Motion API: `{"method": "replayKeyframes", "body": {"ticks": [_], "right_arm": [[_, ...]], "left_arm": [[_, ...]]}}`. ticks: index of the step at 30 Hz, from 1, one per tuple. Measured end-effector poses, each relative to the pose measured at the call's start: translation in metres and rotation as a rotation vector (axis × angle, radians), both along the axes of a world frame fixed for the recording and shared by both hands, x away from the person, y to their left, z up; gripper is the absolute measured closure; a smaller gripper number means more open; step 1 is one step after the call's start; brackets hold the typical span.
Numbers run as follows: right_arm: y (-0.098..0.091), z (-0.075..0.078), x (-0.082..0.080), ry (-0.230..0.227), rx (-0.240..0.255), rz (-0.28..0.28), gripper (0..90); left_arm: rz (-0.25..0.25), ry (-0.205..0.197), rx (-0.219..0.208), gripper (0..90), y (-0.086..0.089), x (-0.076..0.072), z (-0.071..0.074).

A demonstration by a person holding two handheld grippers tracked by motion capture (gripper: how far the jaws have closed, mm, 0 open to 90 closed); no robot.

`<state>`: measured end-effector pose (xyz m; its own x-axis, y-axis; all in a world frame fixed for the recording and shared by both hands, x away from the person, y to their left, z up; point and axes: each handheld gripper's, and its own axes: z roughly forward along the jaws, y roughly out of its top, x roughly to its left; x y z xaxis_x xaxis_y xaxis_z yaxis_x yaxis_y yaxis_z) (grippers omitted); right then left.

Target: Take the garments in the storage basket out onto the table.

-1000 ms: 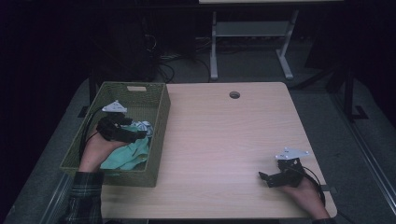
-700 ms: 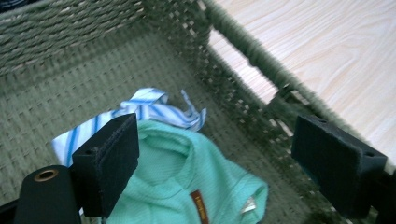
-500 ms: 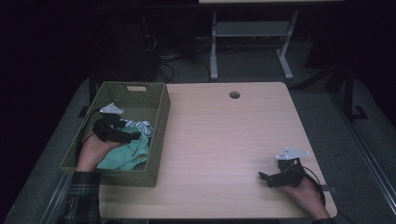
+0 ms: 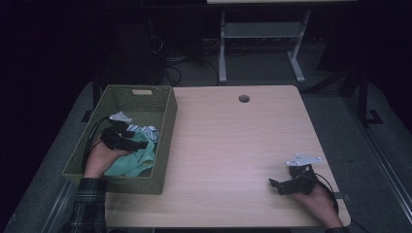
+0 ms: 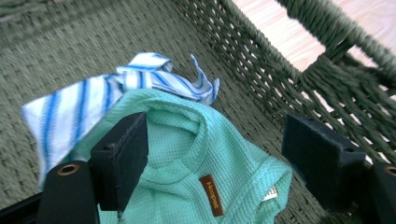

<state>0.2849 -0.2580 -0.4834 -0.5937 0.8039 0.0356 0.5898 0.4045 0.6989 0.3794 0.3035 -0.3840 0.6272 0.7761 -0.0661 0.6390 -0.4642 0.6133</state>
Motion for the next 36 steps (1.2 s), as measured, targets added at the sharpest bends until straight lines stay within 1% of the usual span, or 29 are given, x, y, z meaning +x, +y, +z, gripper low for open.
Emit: {"method": "replayKeyframes", "body": {"ticks": [4, 5, 7, 8, 9, 10, 11, 12, 13, 14, 15, 16, 17, 19, 22, 23, 24, 25, 26, 27, 28, 29, 30, 32, 33, 34, 35, 36], "right_arm": [[0.000, 0.000, 0.000, 0.000, 0.000, 0.000, 0.0], [0.000, 0.000, 0.000, 0.000, 0.000, 0.000, 0.0], [0.000, 0.000, 0.000, 0.000, 0.000, 0.000, 0.0], [0.000, 0.000, 0.000, 0.000, 0.000, 0.000, 0.0], [0.000, 0.000, 0.000, 0.000, 0.000, 0.000, 0.0], [0.000, 0.000, 0.000, 0.000, 0.000, 0.000, 0.0], [0.000, 0.000, 0.000, 0.000, 0.000, 0.000, 0.0], [0.000, 0.000, 0.000, 0.000, 0.000, 0.000, 0.0], [0.000, 0.000, 0.000, 0.000, 0.000, 0.000, 0.0], [0.000, 0.000, 0.000, 0.000, 0.000, 0.000, 0.0], [0.000, 0.000, 0.000, 0.000, 0.000, 0.000, 0.0], [0.000, 0.000, 0.000, 0.000, 0.000, 0.000, 0.0], [0.000, 0.000, 0.000, 0.000, 0.000, 0.000, 0.0], [0.000, 0.000, 0.000, 0.000, 0.000, 0.000, 0.0], [0.000, 0.000, 0.000, 0.000, 0.000, 0.000, 0.0], [0.000, 0.000, 0.000, 0.000, 0.000, 0.000, 0.0], [0.000, 0.000, 0.000, 0.000, 0.000, 0.000, 0.0], [0.000, 0.000, 0.000, 0.000, 0.000, 0.000, 0.0], [0.000, 0.000, 0.000, 0.000, 0.000, 0.000, 0.0], [0.000, 0.000, 0.000, 0.000, 0.000, 0.000, 0.0], [0.000, 0.000, 0.000, 0.000, 0.000, 0.000, 0.0], [0.000, 0.000, 0.000, -0.001, 0.000, 0.000, 0.0], [0.000, 0.000, 0.000, -0.001, 0.000, 0.000, 0.0], [0.000, 0.000, 0.000, -0.001, 0.000, 0.001, 0.0], [0.000, 0.000, 0.000, -0.001, -0.001, 0.000, 0.0], [0.000, 0.000, 0.000, -0.001, -0.001, 0.000, 0.0], [0.000, 0.000, 0.000, -0.001, 0.000, 0.000, 0.0], [0.000, 0.000, 0.000, 0.000, 0.000, 0.000, 0.0]], "left_arm": [[-0.012, 0.025, 0.020, 22.8, -0.005, 0.002, -0.005], [-0.008, 0.025, 0.015, 22.9, -0.006, 0.002, -0.007], [-0.021, 0.043, 0.027, 23.1, -0.010, 0.003, -0.011], [-0.021, 0.043, 0.027, 23.1, -0.010, 0.003, -0.011], [-0.025, 0.051, 0.035, 23.1, -0.012, 0.004, -0.012], [-0.022, 0.058, 0.033, 23.1, -0.014, 0.004, -0.014], [-0.031, 0.066, 0.046, 23.2, -0.016, 0.004, -0.016], [-0.031, 0.066, 0.046, 23.4, -0.016, 0.004, -0.016], [-0.035, 0.076, 0.052, 24.0, -0.017, 0.005, -0.020], [-0.035, 0.076, 0.052, 24.0, -0.017, 0.005, -0.020], [-0.034, 0.089, 0.058, 24.0, -0.019, 0.005, -0.023], [-0.034, 0.089, 0.058, 24.0, -0.019, 0.005, -0.023], [-0.030, 0.103, 0.074, 24.0, -0.020, 0.006, -0.026], [-0.029, 0.111, 0.081, 24.1, -0.021, 0.006, -0.027], [-0.032, 0.138, 0.105, 24.1, -0.022, 0.007, -0.031], [-0.034, 0.156, 0.112, 24.9, -0.022, 0.008, -0.033], [-0.034, 0.156, 0.112, 25.3, -0.022, 0.008, -0.033], [-0.037, 0.168, 0.117, 25.4, -0.023, 0.008, -0.035], [-0.037, 0.168, 0.117, 26.1, -0.023, 0.008, -0.035], [-0.039, 0.178, 0.120, 26.1, -0.023, 0.008, -0.036], [-0.039, 0.189, 0.124, 27.2, -0.023, 0.009, -0.036], [-0.035, 0.204, 0.139, 28.7, -0.023, 0.009, -0.039], [-0.035, 0.204, 0.139, 30.3, -0.023, 0.009, -0.039], [-0.035, 0.221, 0.149, 31.4, -0.023, 0.009, -0.041], [-0.037, 0.231, 0.151, 34.4, -0.023, 0.010, -0.041], [-0.039, 0.236, 0.153, 34.4, -0.023, 0.010, -0.042], [-0.042, 0.243, 0.157, 37.3, -0.023, 0.010, -0.043], [-0.042, 0.243, 0.157, 39.1, -0.023, 0.010, -0.043]]}}
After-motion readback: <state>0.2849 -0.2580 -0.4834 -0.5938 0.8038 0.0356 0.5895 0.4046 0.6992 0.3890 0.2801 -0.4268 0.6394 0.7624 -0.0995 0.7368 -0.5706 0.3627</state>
